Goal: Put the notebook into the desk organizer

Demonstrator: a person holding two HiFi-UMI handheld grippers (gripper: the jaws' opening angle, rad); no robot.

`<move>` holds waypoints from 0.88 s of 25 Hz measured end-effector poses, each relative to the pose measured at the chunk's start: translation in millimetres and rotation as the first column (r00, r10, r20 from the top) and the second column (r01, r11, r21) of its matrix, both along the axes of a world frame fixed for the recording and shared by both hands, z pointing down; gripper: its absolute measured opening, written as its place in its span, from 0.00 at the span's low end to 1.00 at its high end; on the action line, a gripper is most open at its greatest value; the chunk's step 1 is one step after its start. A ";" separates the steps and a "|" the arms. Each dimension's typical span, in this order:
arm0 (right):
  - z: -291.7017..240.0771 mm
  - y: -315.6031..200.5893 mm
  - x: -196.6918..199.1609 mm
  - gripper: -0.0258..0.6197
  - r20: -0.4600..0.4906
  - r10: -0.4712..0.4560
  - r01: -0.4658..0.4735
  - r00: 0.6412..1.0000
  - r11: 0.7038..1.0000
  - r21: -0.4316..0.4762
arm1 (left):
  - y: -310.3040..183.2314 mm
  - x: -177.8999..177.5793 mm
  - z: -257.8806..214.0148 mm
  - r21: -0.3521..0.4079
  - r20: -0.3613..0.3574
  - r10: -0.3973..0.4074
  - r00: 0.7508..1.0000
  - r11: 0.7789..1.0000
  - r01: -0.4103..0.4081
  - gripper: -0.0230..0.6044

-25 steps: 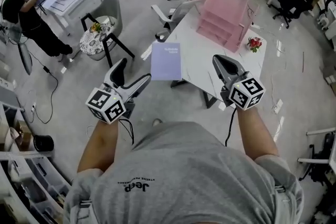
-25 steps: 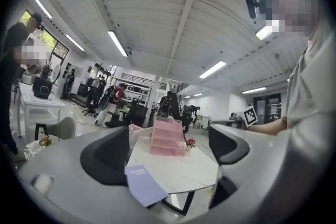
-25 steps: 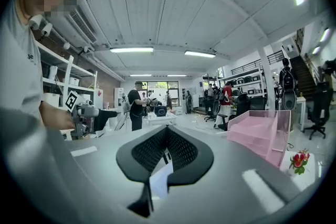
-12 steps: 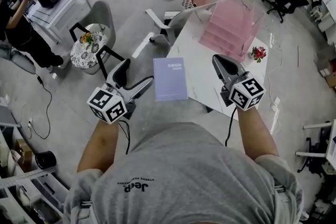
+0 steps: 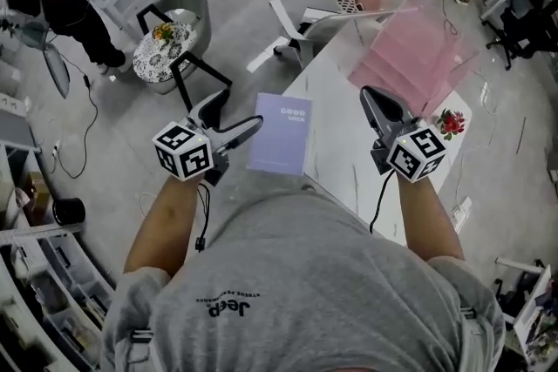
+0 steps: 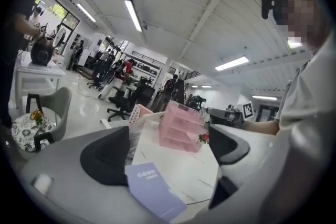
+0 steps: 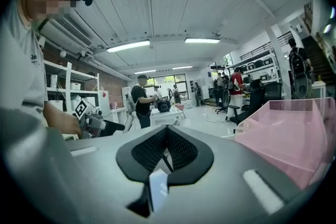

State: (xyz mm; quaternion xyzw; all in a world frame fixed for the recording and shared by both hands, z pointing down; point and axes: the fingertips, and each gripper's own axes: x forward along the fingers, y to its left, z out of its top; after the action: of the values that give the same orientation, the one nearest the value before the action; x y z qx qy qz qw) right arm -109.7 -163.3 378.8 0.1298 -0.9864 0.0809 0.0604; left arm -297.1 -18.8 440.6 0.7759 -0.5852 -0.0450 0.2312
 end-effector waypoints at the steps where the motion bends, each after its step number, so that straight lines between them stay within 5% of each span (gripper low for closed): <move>1: 3.0 -5.8 -4.7 0.04 0.003 -0.029 0.029 1.000 1.000 -0.009 | -1.8 0.2 11.1 -0.039 -0.018 -0.007 1.000 0.999 0.006 0.84; 6: 20.4 -24.6 -27.0 0.04 -0.005 -0.101 0.101 0.995 0.994 -0.033 | -0.7 -12.0 78.8 -0.238 -0.148 -0.052 0.988 0.971 0.016 0.84; 12: 48.2 -10.4 -48.6 0.04 -0.052 -0.082 0.079 0.995 0.995 -0.066 | 12.1 -42.9 180.9 -0.428 -0.270 -0.058 0.961 0.901 -0.066 0.84; 17: 73.9 -2.0 -41.9 0.04 -0.105 -0.020 0.009 0.994 0.994 -0.105 | -1.6 -31.0 254.8 -0.525 -0.366 -0.007 0.930 0.828 -0.200 0.84; 22: 96.7 -2.0 -24.4 0.04 -0.154 0.012 -0.031 0.988 0.992 -0.126 | -19.9 -18.5 303.8 -0.563 -0.437 -0.034 0.899 0.790 -0.243 0.84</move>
State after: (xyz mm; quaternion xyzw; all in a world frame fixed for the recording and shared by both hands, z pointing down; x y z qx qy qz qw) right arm -134.1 -165.3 475.5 0.1422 -0.9702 0.1343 0.1430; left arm -315.6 -38.7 744.4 0.6639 -0.4588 -0.0102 0.5905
